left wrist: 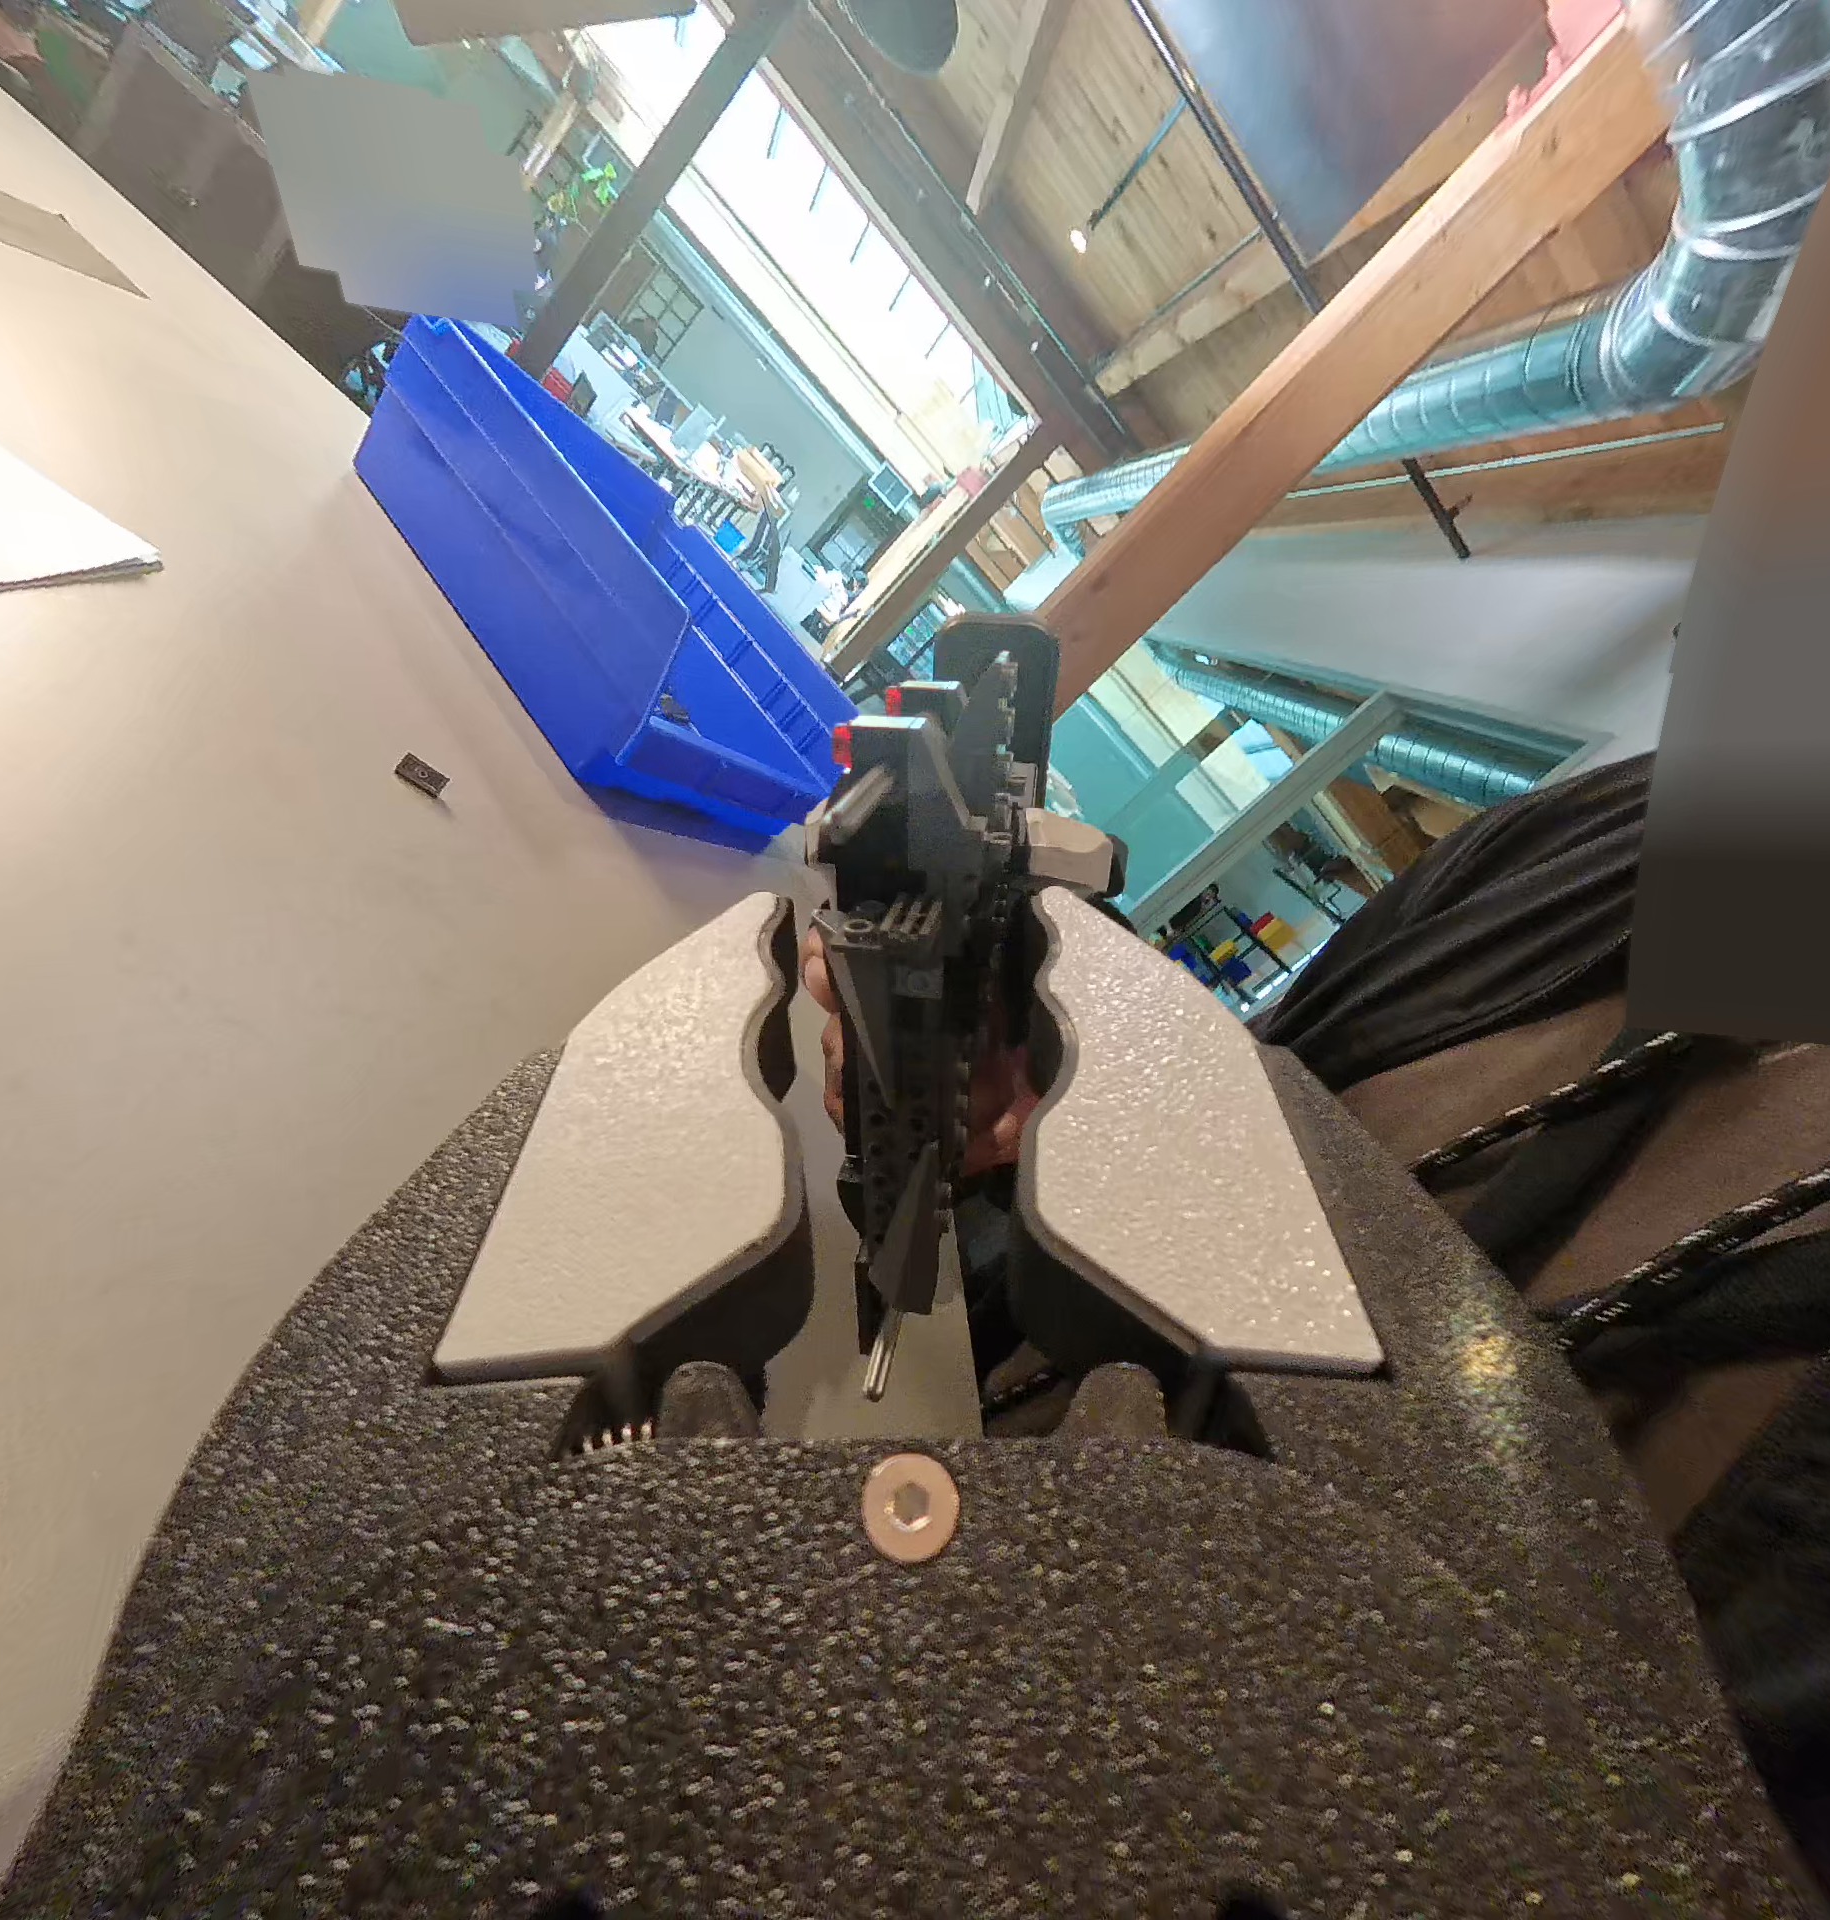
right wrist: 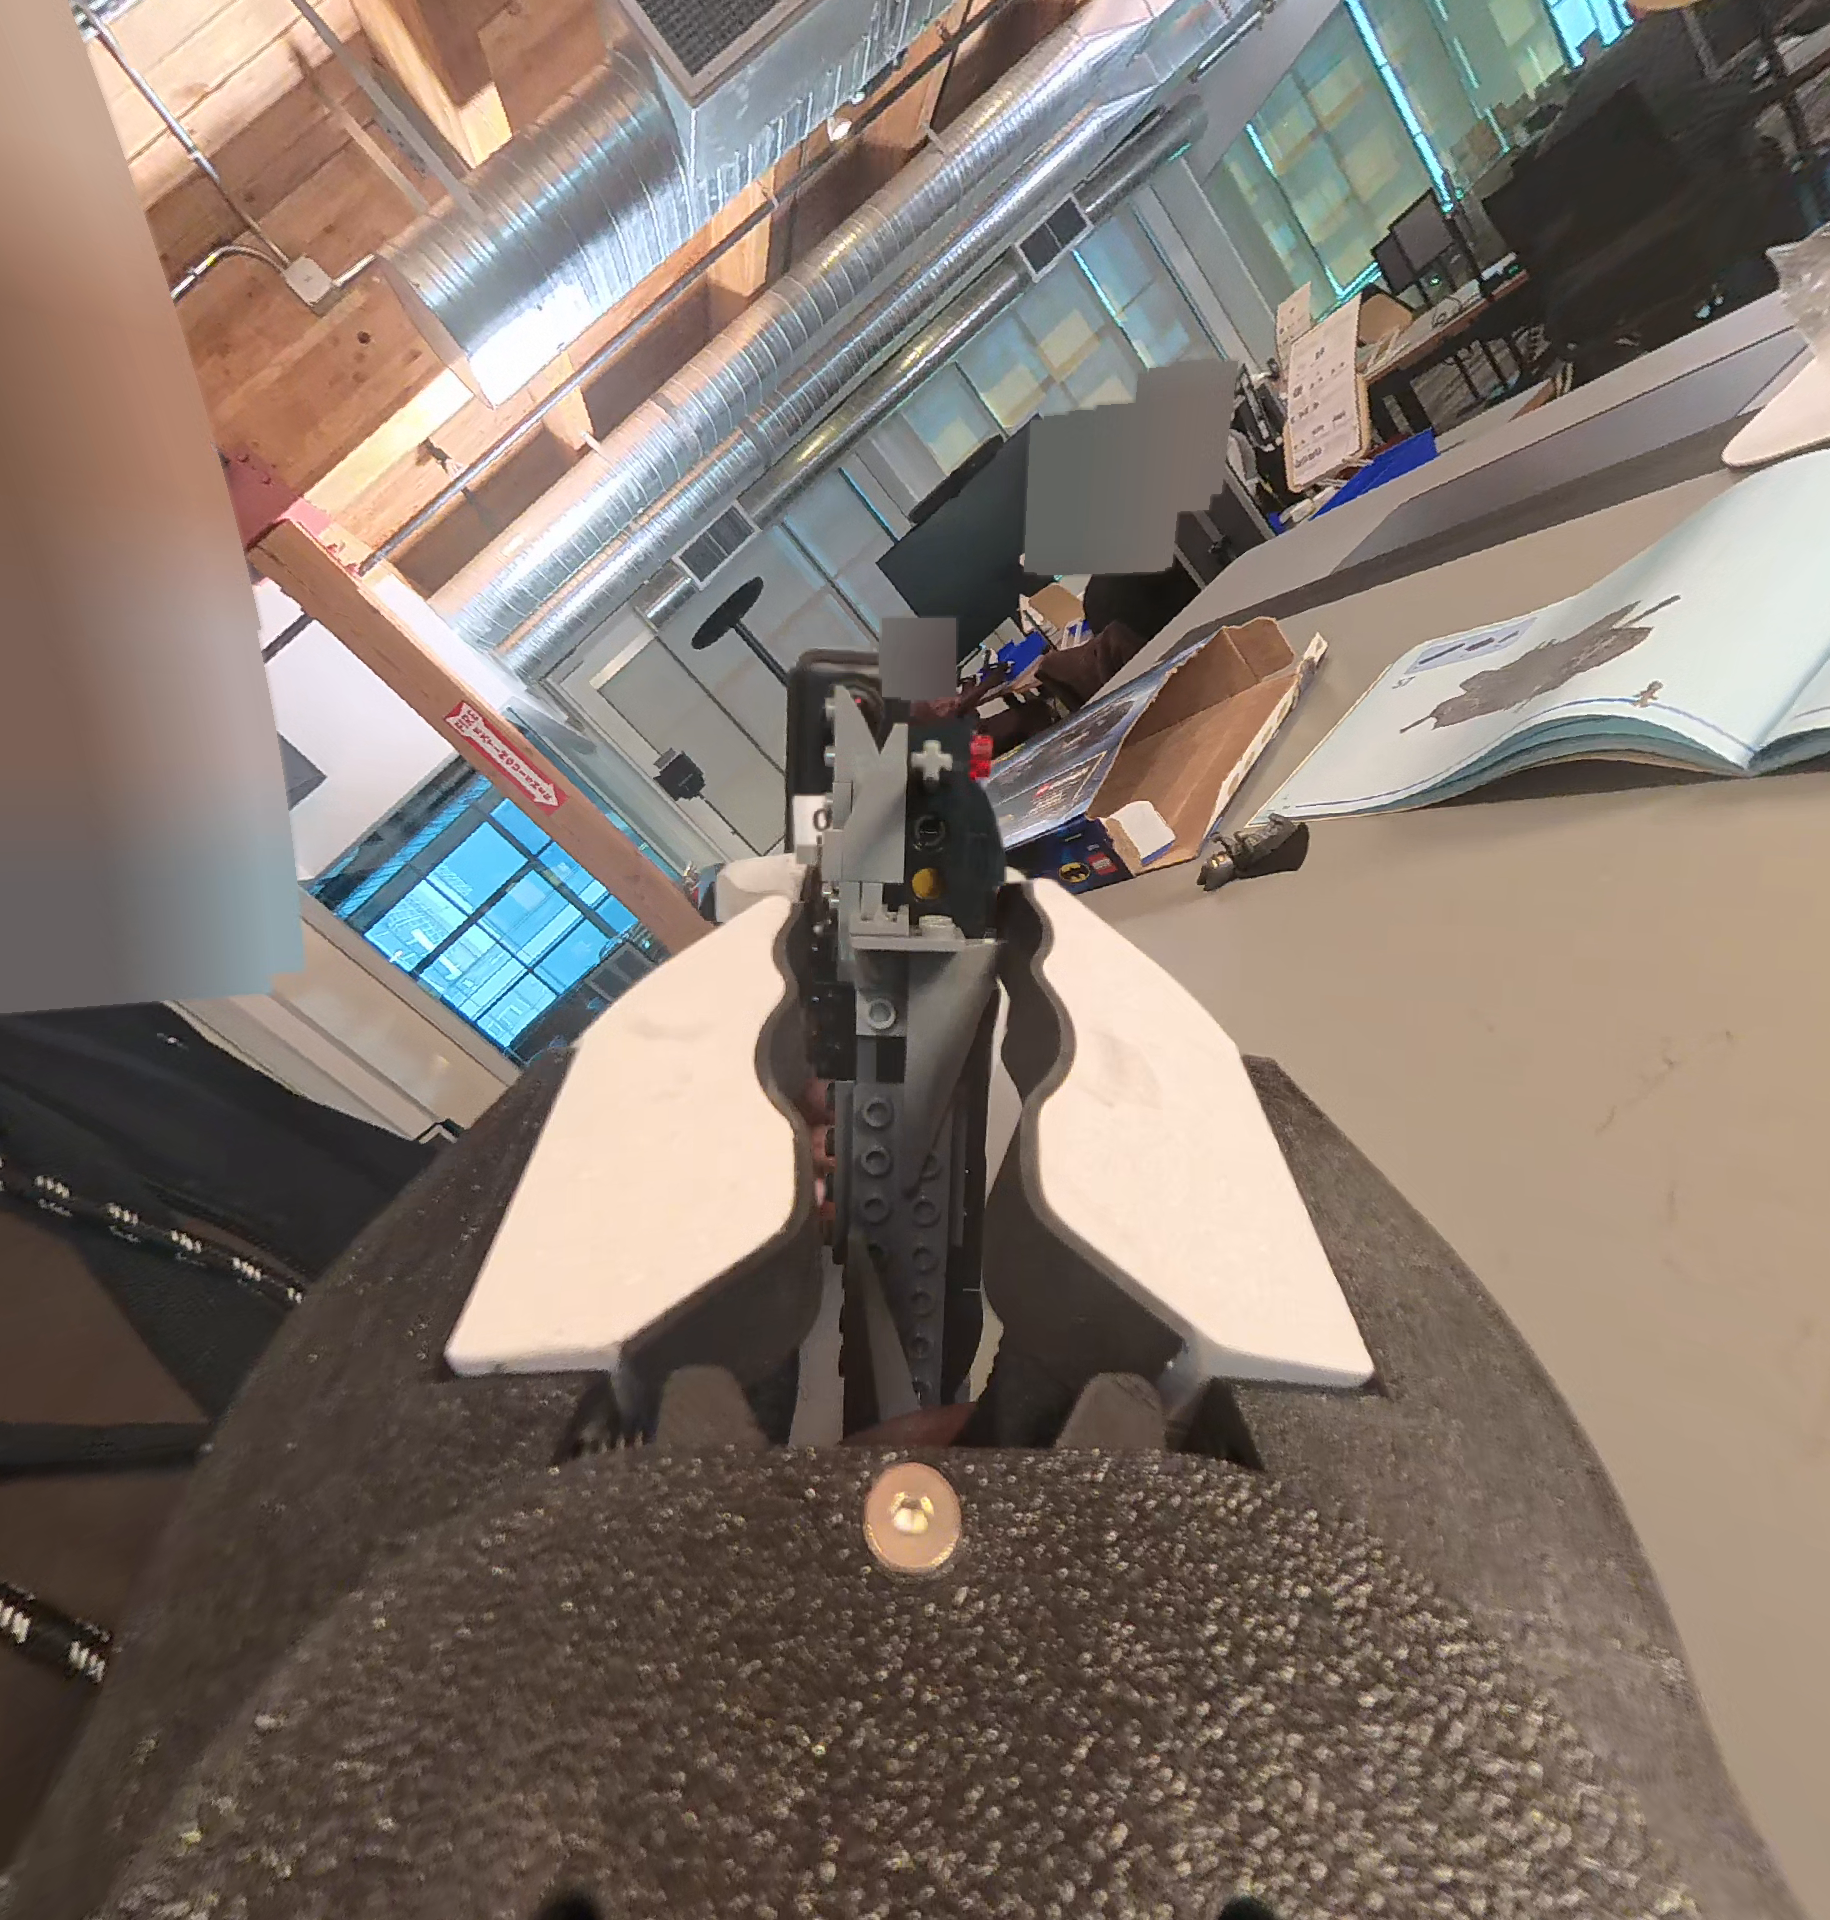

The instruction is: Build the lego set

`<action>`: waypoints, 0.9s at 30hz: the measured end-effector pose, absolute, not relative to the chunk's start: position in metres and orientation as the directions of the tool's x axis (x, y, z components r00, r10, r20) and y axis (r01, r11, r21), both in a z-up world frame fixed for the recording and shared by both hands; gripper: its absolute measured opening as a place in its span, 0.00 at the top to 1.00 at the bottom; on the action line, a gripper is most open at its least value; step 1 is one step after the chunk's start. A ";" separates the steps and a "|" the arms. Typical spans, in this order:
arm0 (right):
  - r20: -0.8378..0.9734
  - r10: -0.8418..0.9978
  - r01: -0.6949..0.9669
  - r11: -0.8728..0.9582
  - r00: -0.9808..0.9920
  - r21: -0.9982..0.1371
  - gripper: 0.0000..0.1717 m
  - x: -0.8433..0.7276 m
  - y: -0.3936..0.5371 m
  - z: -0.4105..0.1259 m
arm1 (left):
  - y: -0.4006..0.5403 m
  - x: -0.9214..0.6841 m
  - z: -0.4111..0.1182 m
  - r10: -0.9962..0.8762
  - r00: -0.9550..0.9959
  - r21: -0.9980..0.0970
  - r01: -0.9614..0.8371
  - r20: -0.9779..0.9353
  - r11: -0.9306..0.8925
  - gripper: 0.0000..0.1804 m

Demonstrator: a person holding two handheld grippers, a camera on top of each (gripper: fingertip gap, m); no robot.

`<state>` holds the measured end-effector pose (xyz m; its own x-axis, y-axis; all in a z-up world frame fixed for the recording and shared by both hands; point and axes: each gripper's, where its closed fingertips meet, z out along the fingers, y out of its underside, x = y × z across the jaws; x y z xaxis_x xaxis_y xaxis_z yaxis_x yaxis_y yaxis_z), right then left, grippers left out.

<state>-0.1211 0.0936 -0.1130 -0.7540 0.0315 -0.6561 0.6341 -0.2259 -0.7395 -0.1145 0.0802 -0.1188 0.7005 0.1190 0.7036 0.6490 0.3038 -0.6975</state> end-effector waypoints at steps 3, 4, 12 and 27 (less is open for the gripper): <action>-0.641 -0.003 0.626 -0.220 -0.767 -0.748 0.80 -0.118 0.094 -0.108 | 0.080 -0.111 -0.118 0.141 0.733 -0.743 0.633 0.666 0.216 0.77; -0.636 -0.012 0.623 -0.215 -0.771 -0.752 0.80 -0.117 0.094 -0.107 | 0.080 -0.110 -0.117 0.149 0.746 -0.759 0.624 0.649 0.184 0.77; -0.613 -0.112 0.621 -0.225 -0.782 -0.751 0.80 -0.110 0.096 -0.096 | 0.087 -0.102 -0.106 0.183 0.812 -0.819 0.571 0.554 -0.052 0.76; -0.656 -0.198 0.685 -0.230 -0.729 -0.691 0.79 -0.107 0.094 -0.091 | 0.087 -0.100 -0.100 0.227 0.886 -0.877 0.446 0.404 -0.179 0.75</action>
